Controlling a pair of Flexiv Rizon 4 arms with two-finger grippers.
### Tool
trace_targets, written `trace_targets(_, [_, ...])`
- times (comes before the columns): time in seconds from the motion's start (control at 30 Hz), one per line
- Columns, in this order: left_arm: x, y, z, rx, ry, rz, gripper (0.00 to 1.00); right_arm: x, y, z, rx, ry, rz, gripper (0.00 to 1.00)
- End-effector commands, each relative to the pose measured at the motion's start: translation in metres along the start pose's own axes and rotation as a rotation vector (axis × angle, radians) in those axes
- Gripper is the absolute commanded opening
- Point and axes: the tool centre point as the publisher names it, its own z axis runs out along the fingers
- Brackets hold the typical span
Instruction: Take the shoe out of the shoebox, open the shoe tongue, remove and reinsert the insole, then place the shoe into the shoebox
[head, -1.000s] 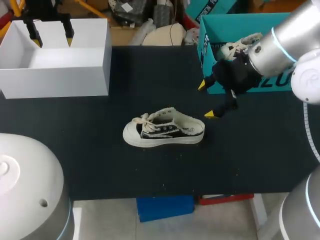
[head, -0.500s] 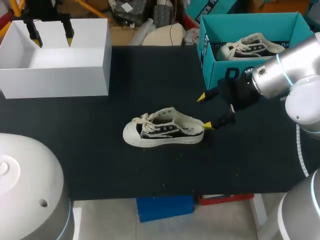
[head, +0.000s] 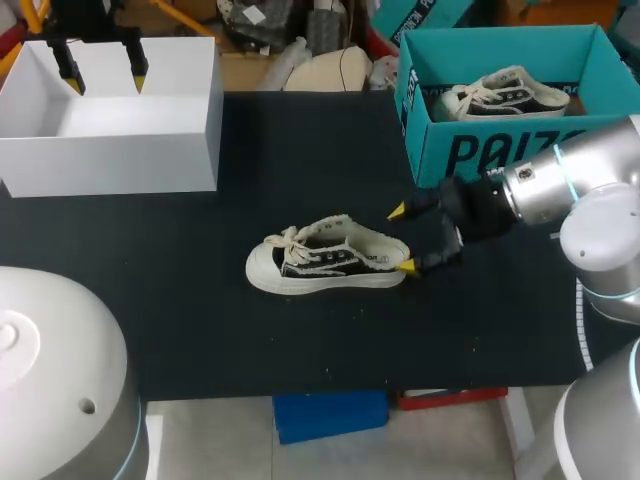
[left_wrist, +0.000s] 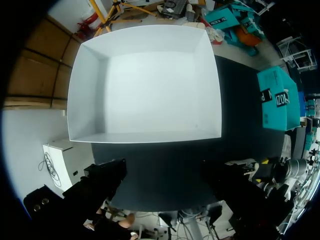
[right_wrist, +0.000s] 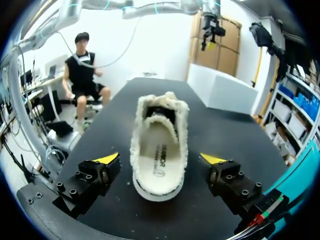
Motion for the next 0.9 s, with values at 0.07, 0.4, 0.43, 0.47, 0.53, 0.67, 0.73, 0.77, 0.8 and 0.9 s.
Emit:
trace_targets(0.07, [0.0,0.0,-0.001,-0.001,-0.001,0.0,1.0,-0.004,-0.008,0.013,-0.024,0.01,0.009,1.0])
trace_targets(0.4, [0.0,0.0,-0.001,-0.001,-0.001,0.0,1.0,-0.003,-0.015,0.026,-0.036,0.02,0.024,1.0])
trace_targets(0.43, [0.0,0.0,-0.001,-0.001,-0.001,0.0,1.0,-0.003,-0.015,0.027,-0.037,0.02,0.026,1.0])
trace_targets(0.47, [0.0,0.0,-0.001,-0.001,-0.001,0.0,1.0,-0.003,-0.016,0.027,-0.038,0.019,0.027,1.0])
trace_targets(0.53, [0.0,0.0,-0.001,-0.001,-0.001,0.0,1.0,-0.003,-0.016,0.029,-0.04,0.02,0.029,1.0])
trace_targets(0.67, [0.0,0.0,-0.001,-0.001,-0.001,0.0,1.0,-0.001,-0.02,0.034,-0.045,0.02,0.036,1.0])
trace_targets(0.73, [0.0,0.0,-0.001,-0.001,-0.001,0.0,1.0,-0.001,-0.021,0.035,-0.046,0.02,0.038,1.0])
trace_targets(0.77, [0.0,0.0,-0.001,-0.001,-0.001,0.0,1.0,-0.001,-0.021,0.036,-0.047,0.019,0.04,1.0])
trace_targets(0.8, [0.0,0.0,-0.001,-0.001,-0.001,0.0,1.0,0.0,-0.021,0.037,-0.048,0.019,0.041,1.0])
trace_targets(0.9, [0.0,0.0,-0.001,-0.001,-0.001,0.0,1.0,0.0,-0.024,0.038,-0.048,0.021,0.045,1.0])
